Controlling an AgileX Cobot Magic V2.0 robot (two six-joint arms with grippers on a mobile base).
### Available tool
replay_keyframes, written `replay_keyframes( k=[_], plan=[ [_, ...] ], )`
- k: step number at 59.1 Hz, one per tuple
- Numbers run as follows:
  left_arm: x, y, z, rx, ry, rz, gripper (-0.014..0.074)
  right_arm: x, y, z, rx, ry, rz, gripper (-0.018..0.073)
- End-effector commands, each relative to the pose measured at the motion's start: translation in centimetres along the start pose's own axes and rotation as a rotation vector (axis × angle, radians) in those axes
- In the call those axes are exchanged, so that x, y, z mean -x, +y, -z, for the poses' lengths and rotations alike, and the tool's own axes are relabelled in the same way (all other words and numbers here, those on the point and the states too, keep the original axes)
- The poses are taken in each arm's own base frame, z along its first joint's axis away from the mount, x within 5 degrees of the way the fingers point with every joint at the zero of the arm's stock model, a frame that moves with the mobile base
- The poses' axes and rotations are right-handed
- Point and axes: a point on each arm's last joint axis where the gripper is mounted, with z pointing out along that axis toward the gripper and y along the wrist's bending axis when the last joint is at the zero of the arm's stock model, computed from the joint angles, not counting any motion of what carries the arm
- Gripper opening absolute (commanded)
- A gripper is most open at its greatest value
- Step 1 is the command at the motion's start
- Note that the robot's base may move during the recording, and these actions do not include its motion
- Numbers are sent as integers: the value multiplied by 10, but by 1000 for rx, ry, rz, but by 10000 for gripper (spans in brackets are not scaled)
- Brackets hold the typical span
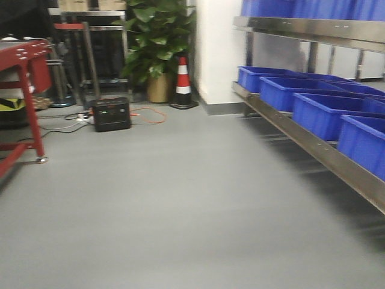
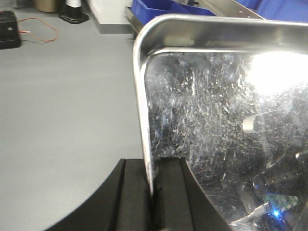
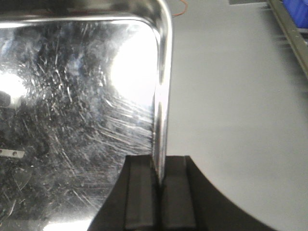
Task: Stack silver trays without gaps
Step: 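Hold the tray while the base drives to the other shelf rack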
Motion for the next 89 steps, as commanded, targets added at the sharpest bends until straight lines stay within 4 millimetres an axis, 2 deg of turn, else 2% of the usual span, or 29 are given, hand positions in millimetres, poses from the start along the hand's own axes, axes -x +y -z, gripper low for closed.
replay_keyframes(
  k=[1,89],
  plan=[
    [8,-10,7,-65,-64,22,-7,9,9,8,53,-76,-14,-79],
    [8,-10,7,-64,-65,20,-7,9,9,8,53,-76,-14,-79]
  ],
)
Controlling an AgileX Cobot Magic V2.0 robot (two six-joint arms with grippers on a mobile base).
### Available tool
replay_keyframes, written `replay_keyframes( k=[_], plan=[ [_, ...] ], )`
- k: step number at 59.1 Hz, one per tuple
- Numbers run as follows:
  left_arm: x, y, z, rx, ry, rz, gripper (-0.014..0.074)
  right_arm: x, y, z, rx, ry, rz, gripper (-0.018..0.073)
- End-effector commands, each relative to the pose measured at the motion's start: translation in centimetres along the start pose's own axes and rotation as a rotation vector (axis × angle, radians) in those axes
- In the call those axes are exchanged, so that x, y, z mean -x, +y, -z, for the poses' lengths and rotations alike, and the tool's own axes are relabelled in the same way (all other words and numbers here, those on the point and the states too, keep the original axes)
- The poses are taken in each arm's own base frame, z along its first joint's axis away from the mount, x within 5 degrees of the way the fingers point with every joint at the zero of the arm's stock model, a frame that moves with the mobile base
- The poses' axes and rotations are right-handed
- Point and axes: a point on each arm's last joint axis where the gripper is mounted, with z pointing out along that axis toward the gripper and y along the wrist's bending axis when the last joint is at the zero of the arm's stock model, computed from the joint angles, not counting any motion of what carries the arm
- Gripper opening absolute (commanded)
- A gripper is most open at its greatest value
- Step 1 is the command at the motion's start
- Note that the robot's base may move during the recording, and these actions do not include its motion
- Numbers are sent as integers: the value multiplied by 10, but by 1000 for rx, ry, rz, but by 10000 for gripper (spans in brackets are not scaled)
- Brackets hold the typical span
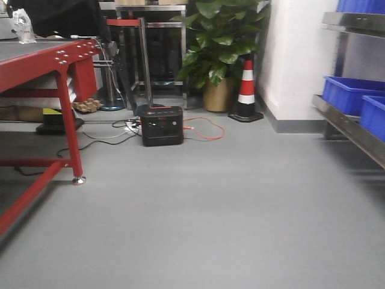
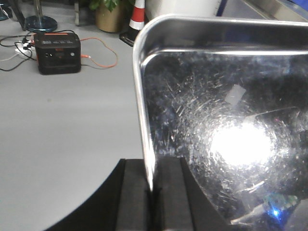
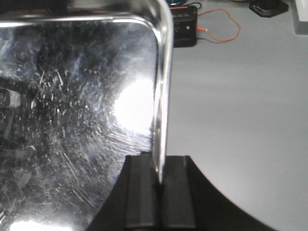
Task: Stack silver trays without gaps
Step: 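Hold the tray while the base drives to the other shelf rack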
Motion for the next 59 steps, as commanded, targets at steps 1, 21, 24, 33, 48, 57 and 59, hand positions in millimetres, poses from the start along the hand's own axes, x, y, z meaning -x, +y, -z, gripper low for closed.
replay_keyframes(
  k=[1,21,24,33,48,57,59],
  plan=[
    [8,-10,7,-63,-63,20,-7,9,8,8,52,-76,-12,-79],
    [9,-9,7,-56,-68,11,-7,9,9,8,52,-81,-12,-79],
    [9,-9,7,-56,-68,11,-7,9,9,8,52,-81,-12,-79],
    [9,-9,7,-56,-68,11,-7,11,9,8,56,-103,-14,-79],
    [9,-9,7,-57,-73,9,-7,15,9,8,62,-141,-15,-79],
    [9,-9,7,-57,-73,9,-7,16,9,8,64,-156,-15,-79],
    [9,-9,7,-57,-73,9,-7,16,9,8,64,-156,-15,-79]
  ],
)
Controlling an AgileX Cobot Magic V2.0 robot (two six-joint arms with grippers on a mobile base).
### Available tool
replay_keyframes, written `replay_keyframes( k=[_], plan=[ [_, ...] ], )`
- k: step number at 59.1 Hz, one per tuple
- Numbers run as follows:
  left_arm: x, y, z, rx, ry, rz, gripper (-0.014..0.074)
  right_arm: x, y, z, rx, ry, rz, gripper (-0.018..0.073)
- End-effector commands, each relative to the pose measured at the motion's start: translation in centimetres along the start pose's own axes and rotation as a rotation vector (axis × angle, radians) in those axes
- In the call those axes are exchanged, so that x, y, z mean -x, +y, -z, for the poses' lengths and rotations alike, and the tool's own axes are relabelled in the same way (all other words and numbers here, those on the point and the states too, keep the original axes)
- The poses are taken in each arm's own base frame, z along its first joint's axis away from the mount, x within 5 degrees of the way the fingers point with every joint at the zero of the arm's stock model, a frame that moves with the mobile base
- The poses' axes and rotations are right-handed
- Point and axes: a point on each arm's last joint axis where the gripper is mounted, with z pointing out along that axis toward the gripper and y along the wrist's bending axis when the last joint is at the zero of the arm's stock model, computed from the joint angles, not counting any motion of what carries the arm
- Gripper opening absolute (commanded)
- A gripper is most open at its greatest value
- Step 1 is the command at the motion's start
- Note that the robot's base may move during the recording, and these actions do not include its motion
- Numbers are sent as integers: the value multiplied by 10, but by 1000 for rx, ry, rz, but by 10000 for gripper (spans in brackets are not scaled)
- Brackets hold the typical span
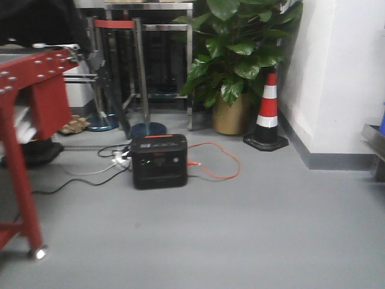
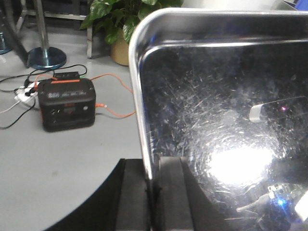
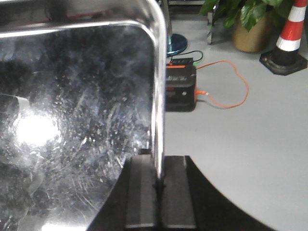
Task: Stack silver trays without gaps
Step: 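Hold the tray while the base drives to the other shelf rack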
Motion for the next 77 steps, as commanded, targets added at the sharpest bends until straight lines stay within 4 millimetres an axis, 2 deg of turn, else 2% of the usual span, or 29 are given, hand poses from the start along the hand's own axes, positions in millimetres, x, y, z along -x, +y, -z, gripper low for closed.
replay_keyframes(
  k=[1,77],
  plan=[
    [8,-10,6,-65,-64,21,-7,11,8,7,51,-92,-16,-79],
    [8,-9,6,-54,-69,3,-7,11,8,7,51,-92,-16,-79]
  ],
)
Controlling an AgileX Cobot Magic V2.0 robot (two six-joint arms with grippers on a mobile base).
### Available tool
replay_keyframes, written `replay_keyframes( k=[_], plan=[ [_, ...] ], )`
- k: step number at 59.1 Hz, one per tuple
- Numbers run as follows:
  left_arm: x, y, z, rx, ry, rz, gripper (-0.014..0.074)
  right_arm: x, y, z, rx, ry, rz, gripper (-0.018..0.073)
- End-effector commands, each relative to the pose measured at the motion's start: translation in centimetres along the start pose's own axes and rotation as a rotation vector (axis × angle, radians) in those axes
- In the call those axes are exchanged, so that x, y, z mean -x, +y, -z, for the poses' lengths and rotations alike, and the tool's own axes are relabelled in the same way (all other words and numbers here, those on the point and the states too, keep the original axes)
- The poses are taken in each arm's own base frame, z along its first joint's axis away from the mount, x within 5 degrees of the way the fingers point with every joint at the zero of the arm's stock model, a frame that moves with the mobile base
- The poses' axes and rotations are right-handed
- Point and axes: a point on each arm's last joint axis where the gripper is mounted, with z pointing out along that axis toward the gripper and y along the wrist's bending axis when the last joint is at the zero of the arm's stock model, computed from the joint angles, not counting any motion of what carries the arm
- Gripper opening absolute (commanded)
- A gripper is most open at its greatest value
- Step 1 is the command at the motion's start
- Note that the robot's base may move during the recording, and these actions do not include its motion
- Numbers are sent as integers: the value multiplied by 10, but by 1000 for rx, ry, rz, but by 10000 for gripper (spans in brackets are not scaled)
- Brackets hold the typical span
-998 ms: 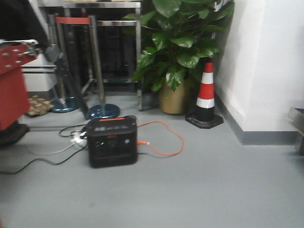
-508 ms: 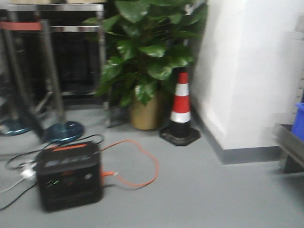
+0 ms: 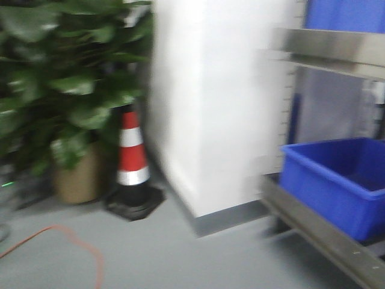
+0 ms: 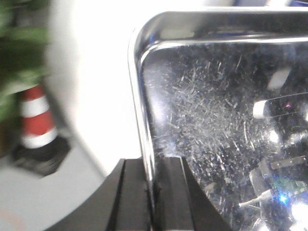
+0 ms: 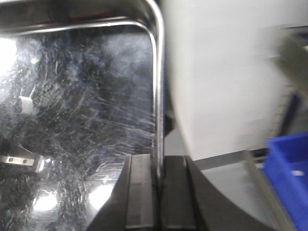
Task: Stack silver trays without gaps
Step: 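Hold the tray while the base drives to the other shelf rack, then lower the held silver tray onto the gray tray on the shelf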
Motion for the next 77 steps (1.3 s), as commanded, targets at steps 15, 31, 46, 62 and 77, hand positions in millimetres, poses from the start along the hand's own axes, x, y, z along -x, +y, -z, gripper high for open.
replay_keyframes(
  k=[15,31,46,62,77],
  plan=[
    [8,-9,6,-58,-61,14,-7,10,8,7,48,-79,-17,-79],
    [8,-9,6,-54,-63,7,-7,10,8,7,48,-79,-17,-79],
    [9,-7,6,-32,-74,-29,-7,10,8,7,48,-79,-17,-79],
    [9,-7,6,-31,-75,-31,-7,10,8,7,48,-79,-17,-79],
    [9,-7,6,-31,-75,-31,-7,10,8,7,48,-79,-17,-79]
  ],
)
